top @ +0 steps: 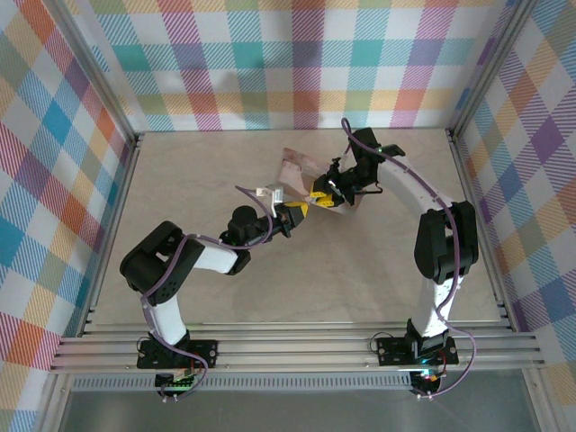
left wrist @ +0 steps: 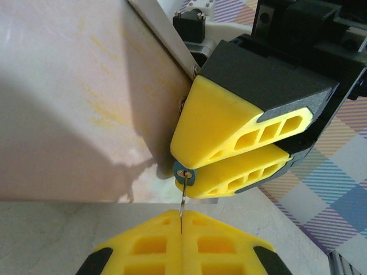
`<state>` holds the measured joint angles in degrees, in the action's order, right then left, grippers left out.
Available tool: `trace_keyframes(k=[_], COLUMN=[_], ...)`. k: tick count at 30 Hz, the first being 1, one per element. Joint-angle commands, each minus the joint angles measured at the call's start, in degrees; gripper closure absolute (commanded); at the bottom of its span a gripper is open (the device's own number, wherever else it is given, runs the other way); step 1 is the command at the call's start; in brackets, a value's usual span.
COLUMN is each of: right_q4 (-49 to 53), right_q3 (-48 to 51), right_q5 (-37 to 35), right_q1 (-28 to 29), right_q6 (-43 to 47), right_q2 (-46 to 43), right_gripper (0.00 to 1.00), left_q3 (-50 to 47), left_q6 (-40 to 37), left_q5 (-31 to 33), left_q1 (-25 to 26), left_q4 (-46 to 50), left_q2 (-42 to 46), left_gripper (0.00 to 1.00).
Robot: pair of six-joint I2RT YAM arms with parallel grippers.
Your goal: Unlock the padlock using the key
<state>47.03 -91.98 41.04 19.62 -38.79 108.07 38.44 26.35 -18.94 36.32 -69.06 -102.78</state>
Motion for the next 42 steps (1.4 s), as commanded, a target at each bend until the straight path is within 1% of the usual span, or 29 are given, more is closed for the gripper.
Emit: trace_keyframes(k=[1,18,28,42], right_q4=[1.14,0.9,0.35,-0.68], right_q3=[0.49,0.66,1.1,1.19], right_q5=[4.72,5.15,5.45,5.82], right_q1=[1.17,1.13,1.04,1.07], right_q6=[-0.27,-0.29,-0.86,-1.99], right_q2=[0.08,0.39,0.22,0.19], right_gripper=[1.0,1.0,1.0,1.0], left_q3=[-0.12,-0.98,-1.73,-2.2], left_q6=[0.52,0.69,2.39,3.14], left_q5=[0.6,1.42,2.66,3.12], left_q1=[0.88,0.93,0.51,0.38], left_q4=[-4.24,-4.37,-7.27,-7.76], left_q2=[2.86,3.46,2.06,0.04], left_gripper=[1.0,1.0,1.0,1.0])
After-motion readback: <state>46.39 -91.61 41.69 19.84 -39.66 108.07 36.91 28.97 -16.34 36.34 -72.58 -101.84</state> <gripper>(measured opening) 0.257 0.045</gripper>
